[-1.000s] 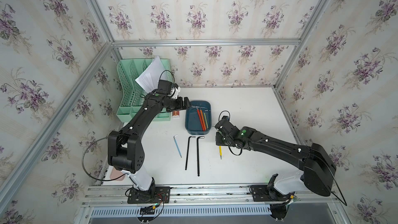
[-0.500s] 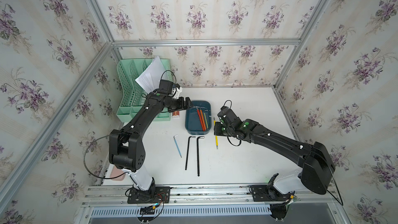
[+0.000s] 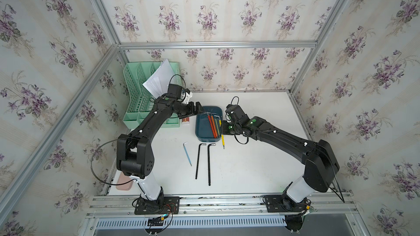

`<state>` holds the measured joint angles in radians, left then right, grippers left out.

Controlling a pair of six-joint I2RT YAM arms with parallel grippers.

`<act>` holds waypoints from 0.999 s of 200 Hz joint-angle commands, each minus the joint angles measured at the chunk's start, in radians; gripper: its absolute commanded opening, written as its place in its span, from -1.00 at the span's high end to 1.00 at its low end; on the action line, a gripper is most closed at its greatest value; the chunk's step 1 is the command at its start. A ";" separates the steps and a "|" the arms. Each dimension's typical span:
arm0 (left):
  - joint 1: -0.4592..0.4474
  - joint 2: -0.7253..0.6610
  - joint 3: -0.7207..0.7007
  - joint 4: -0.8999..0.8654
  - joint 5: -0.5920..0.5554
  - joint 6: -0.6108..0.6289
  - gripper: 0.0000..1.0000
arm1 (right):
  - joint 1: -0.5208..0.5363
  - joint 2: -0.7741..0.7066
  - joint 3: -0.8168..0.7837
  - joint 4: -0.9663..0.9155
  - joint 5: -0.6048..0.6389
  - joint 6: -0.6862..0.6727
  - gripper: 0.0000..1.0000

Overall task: Put the hex key on the desktop into the storage box
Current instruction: Place the Allen key in the storage box.

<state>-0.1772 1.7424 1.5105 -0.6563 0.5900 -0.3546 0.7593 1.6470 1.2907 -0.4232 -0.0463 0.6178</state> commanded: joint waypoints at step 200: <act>0.038 -0.052 -0.010 0.003 -0.070 -0.027 -0.98 | -0.058 0.547 0.453 0.016 -0.130 -0.025 1.00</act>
<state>-0.1432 1.7073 1.5013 -0.6582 0.5465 -0.3817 0.7010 2.1685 1.7287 -0.4210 -0.1696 0.5751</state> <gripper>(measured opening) 0.992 0.101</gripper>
